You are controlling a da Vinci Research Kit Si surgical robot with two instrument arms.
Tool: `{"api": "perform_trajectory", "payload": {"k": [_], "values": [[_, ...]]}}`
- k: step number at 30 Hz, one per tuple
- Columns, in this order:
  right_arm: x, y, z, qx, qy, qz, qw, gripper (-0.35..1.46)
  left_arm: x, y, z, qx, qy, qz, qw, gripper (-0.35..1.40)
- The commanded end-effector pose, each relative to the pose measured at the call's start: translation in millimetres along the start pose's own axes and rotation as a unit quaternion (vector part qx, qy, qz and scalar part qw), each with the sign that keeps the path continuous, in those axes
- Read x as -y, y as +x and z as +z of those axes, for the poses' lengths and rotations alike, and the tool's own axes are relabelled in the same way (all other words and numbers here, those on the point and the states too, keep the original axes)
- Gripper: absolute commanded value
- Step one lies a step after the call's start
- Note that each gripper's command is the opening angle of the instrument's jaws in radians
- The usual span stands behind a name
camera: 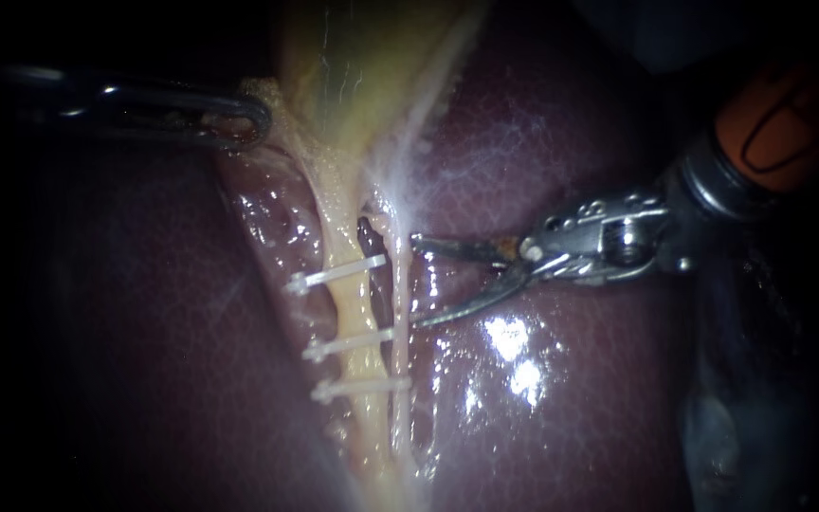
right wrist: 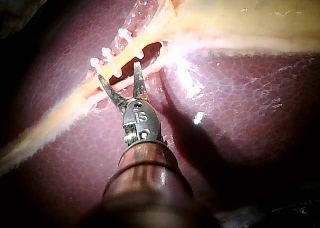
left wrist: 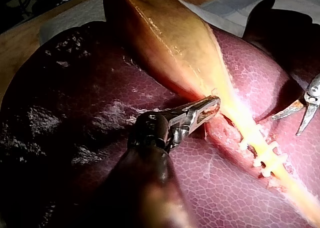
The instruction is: Go to the cutting position left tube
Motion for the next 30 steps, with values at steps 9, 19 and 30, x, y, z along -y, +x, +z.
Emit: {"api": "perform_trajectory", "payload": {"k": [9,19,30], "values": [[-0.8,-1.7,3.0,0.010,0.037,0.043,0.9984,1.29,0.0,0.1,0.0,0.000,-0.001,0.000,1.0000,-0.35],[-4.0,-4.3,5.2,0.009,0.058,0.086,0.9945,1.29,0.1,0.2,0.1,0.001,-0.003,0.001,1.0000,-0.35],[-5.6,-4.2,6.0,-0.030,0.121,0.147,0.9813,1.29,0.1,0.4,0.3,0.001,-0.002,0.001,1.0000,-0.35]]}}
